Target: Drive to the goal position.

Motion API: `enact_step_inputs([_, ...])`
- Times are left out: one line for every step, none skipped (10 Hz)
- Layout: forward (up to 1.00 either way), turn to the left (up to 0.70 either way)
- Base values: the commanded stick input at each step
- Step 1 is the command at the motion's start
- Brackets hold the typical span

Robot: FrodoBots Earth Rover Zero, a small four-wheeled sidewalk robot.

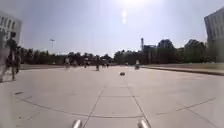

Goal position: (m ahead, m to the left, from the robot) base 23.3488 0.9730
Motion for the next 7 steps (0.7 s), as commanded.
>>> enact_step_inputs([0.7,0.0])
enact_step_inputs([0.7,0.0])
enact_step_inputs([0.7,0.0])
enact_step_inputs([0.7,0.0])
enact_step_inputs([0.7,0.0])
enact_step_inputs([0.7,0.0])
enact_step_inputs([0.7,0.0])
